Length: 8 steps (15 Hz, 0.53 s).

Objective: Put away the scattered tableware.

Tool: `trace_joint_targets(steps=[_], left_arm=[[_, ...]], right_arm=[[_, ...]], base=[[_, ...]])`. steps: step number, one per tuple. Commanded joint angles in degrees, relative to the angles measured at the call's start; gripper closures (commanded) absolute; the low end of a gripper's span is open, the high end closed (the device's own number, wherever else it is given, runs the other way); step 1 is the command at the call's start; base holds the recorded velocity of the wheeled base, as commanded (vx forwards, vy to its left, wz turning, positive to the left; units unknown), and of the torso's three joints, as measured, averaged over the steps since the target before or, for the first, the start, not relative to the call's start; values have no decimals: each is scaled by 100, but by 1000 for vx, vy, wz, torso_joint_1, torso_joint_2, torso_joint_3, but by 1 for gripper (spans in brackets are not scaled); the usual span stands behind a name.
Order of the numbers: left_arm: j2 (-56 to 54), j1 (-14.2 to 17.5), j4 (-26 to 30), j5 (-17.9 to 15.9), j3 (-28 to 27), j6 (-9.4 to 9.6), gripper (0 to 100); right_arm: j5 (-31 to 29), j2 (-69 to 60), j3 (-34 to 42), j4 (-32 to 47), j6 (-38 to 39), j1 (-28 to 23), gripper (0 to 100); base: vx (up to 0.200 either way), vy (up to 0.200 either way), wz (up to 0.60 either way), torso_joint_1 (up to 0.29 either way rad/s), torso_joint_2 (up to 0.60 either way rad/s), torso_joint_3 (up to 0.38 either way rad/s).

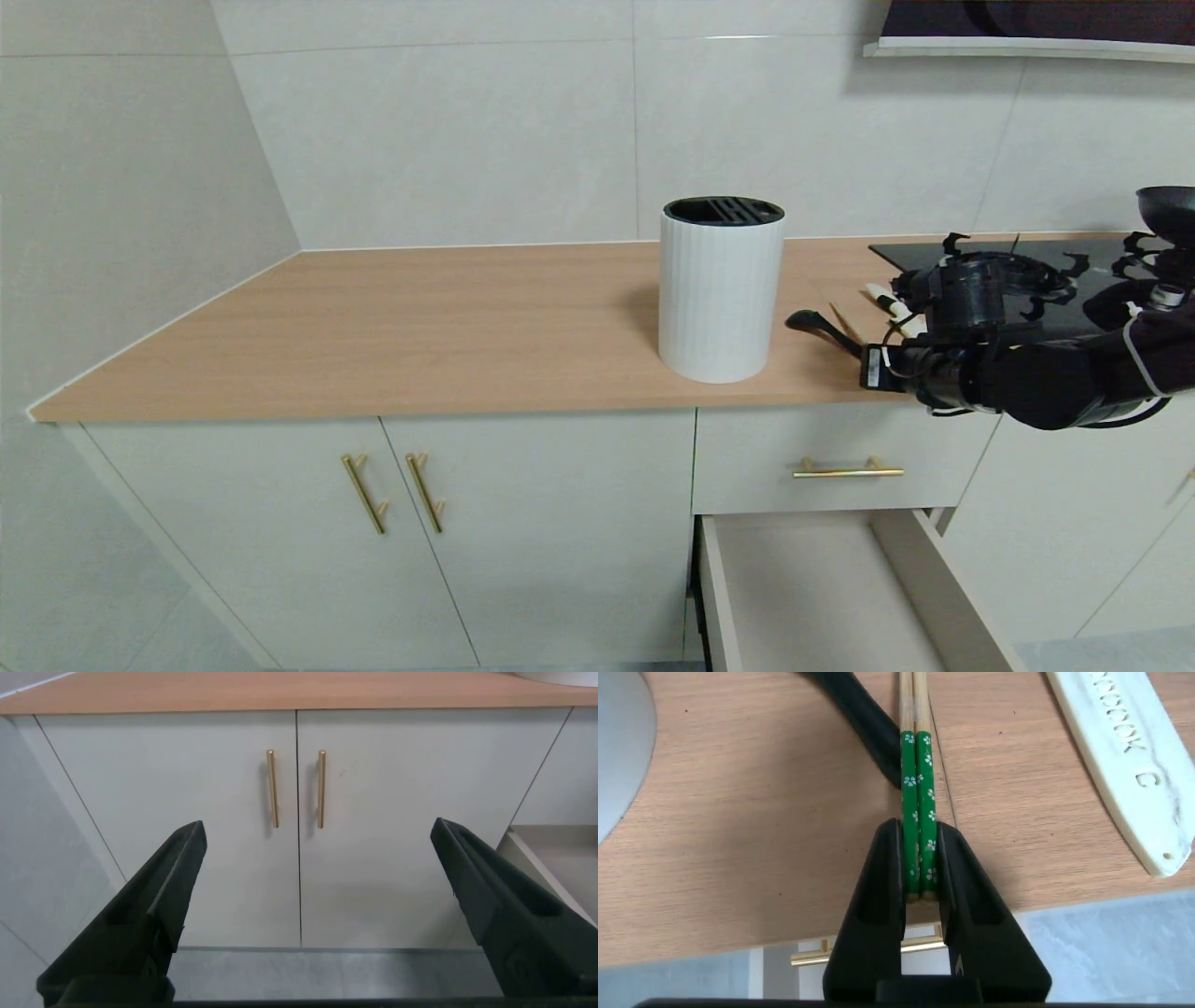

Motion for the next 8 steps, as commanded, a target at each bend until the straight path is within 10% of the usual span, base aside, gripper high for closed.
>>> trace_joint_targets(steps=[1,8], left_arm=[[9,1,0,3,0,-7,0],[9,1,0,3,0,-7,0]], right_arm=[[-1,-53,-1,-1,-1,2,100],[8,-1679,1133,8,25,512,100]], base=[[0,0,0,0,0,0],[0,0,0,0,0,0]])
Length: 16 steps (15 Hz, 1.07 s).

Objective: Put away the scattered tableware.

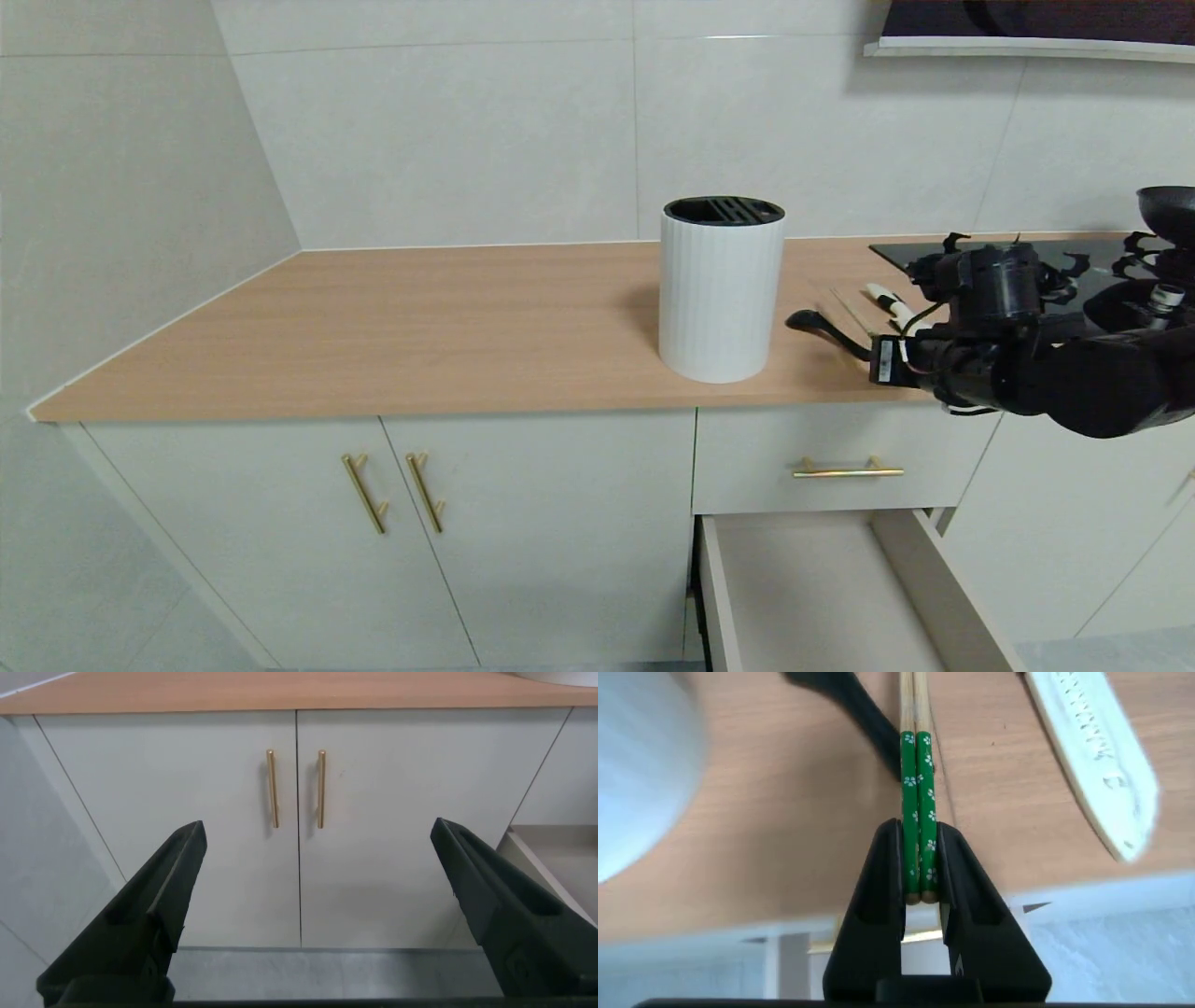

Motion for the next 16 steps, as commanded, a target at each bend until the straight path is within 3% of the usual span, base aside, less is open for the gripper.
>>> trace_joint_targets(steps=[1,4,7,11,14,16], left_arm=[[9,1,0,2,0,5,0],[9,1,0,2,0,5,0],[9,1,0,2,0,-4,0],[9,1,0,2,0,-4,0],[9,1,0,2,0,-4,0],[9,1,0,2,0,-4,0]], right_arm=[[-3,-1304,861,-3,-8,355,100],[6,-2305,1441,84,-8,363,100],[260,-3439,1801,1376,-95,381,100],[1148,-4125,1801,2677,-148,381,100],[1298,-4090,1898,2862,-148,372,100],[1711,-4063,1994,2853,-166,372,100]], base=[[0,0,0,0,0,0],[0,0,0,0,0,0],[0,0,0,0,0,0],[0,0,0,0,0,0],[0,0,0,0,0,0],[0,0,0,0,0,0]])
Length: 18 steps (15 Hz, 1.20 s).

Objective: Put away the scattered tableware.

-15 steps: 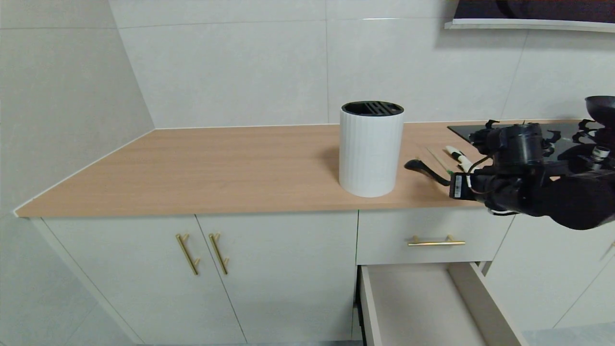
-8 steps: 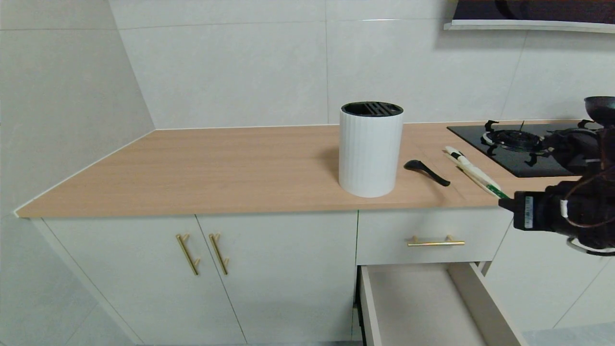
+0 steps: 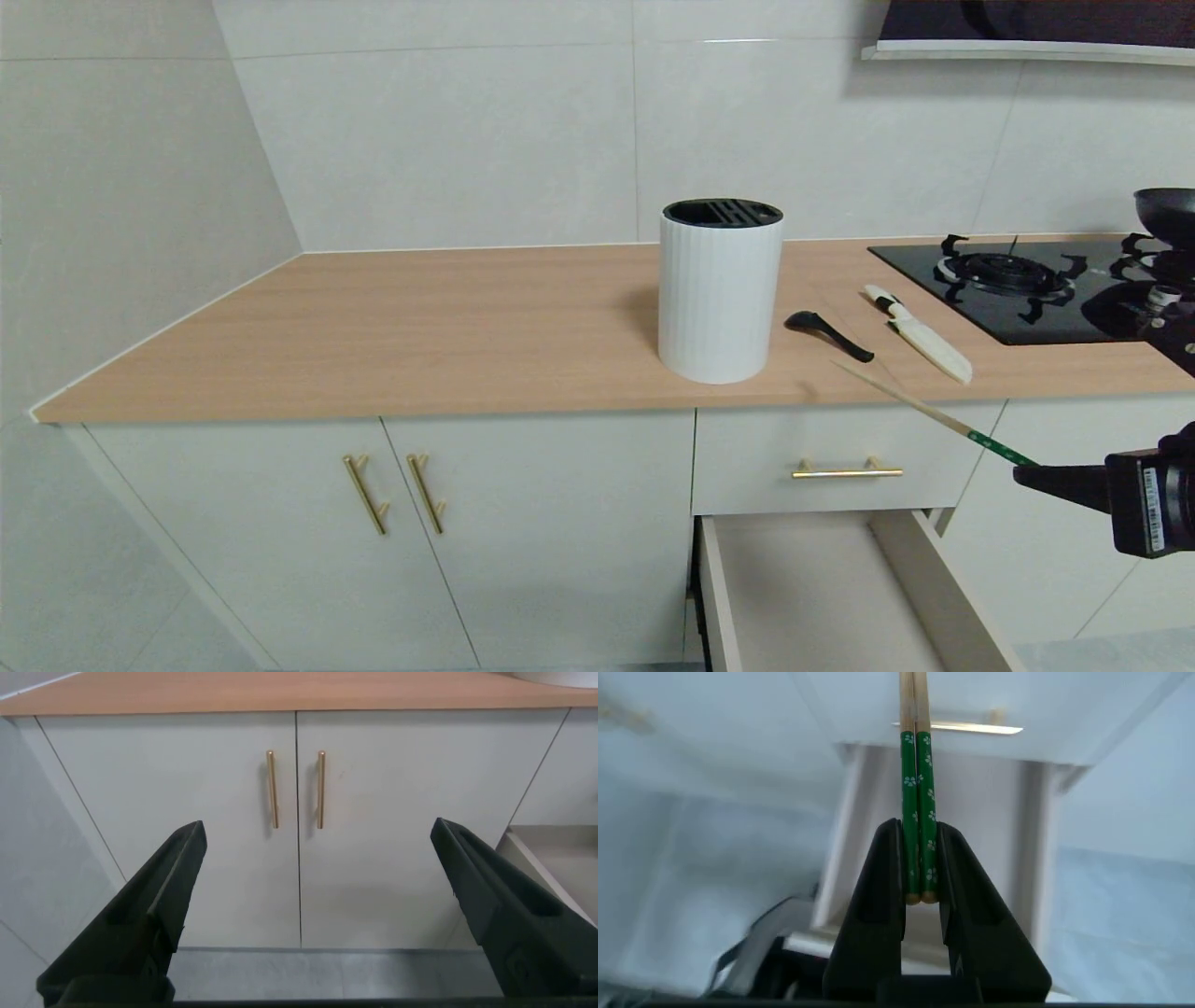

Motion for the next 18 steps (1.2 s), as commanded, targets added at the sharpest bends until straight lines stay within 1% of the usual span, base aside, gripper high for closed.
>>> trace_joint_targets(steps=[1,3,4,10,13,18], left_arm=[[9,1,0,2,0,5,0],[9,1,0,2,0,-4,0],[9,1,0,2,0,-4,0],[9,1,0,2,0,-4,0],[0,1,0,2,0,-4,0],[9,1,0,2,0,-4,0]], right_arm=[[31,12,83,-3,-46,8,100],[40,12,214,-21,-424,17,100],[40,29,258,-21,-486,17,100],[40,126,338,-21,-486,105,100],[31,231,408,-21,-486,228,100],[31,372,425,-21,-495,245,100]], base=[[0,0,0,0,0,0],[0,0,0,0,0,0],[0,0,0,0,0,0],[0,0,0,0,0,0],[0,0,0,0,0,0],[0,0,0,0,0,0]])
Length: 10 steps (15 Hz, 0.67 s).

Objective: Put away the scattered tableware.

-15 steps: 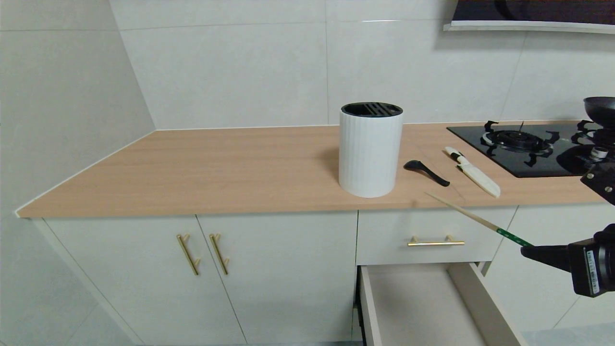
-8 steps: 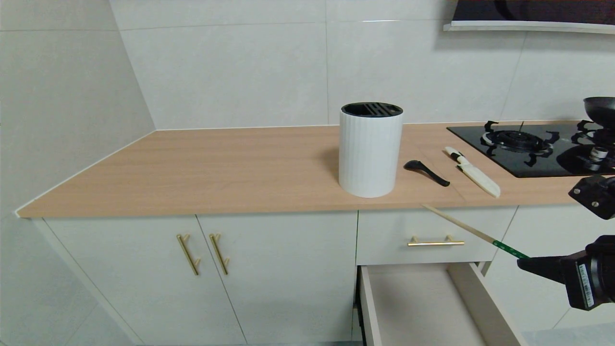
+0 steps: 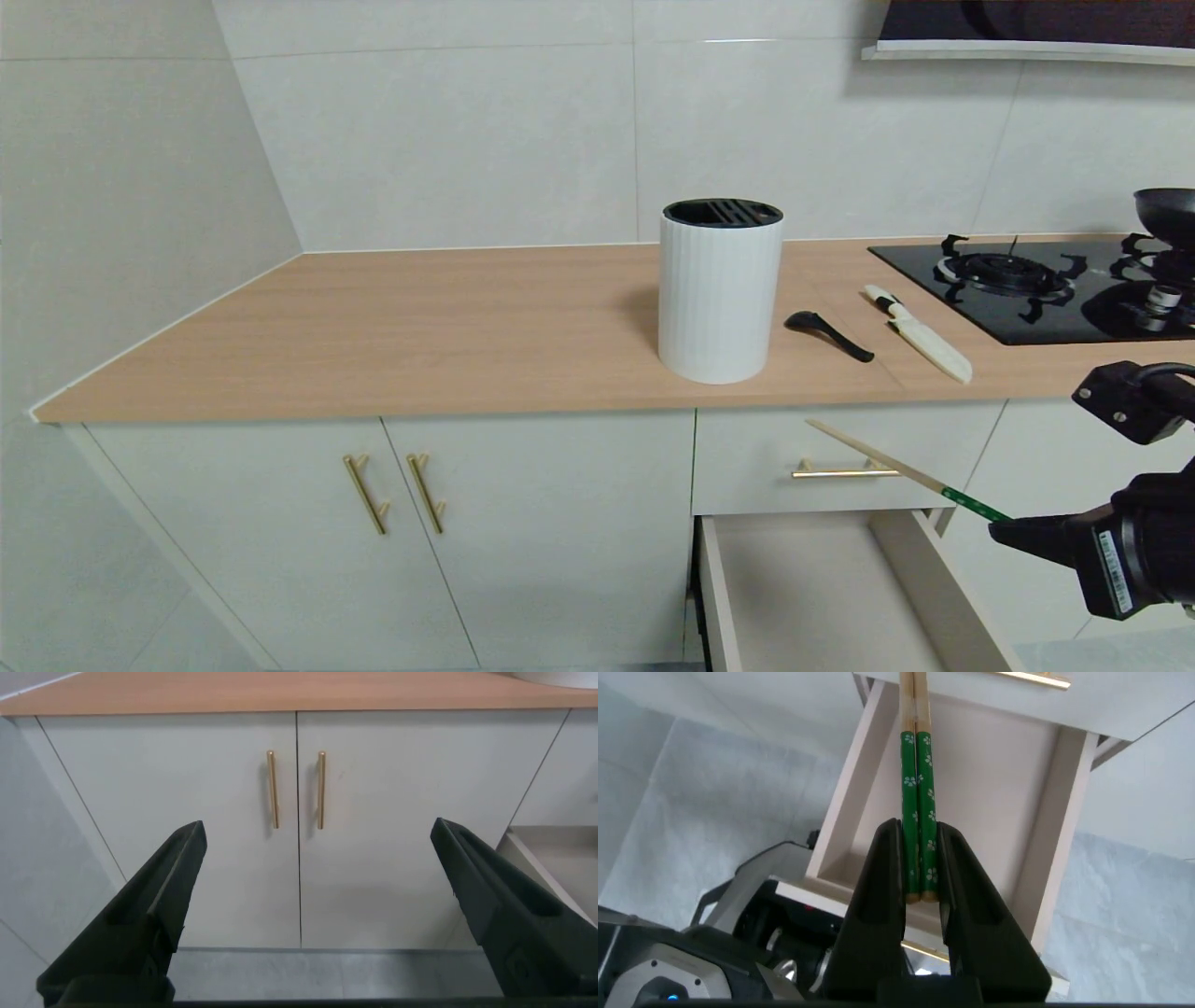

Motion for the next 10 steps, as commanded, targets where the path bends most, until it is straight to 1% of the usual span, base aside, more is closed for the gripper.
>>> trace_joint_targets(steps=[1,4,10], left_arm=[[9,1,0,2,2,-4,0],[9,1,0,2,2,-4,0],[9,1,0,2,2,-4,0]], right_arm=[[2,171,8,1,10,4,100],[2,320,8,1,10,-5,100],[-16,558,16,1,10,-5,100]], base=[[0,0,0,0,0,0],[0,0,0,-142,341,196],[0,0,0,-180,462,275]])
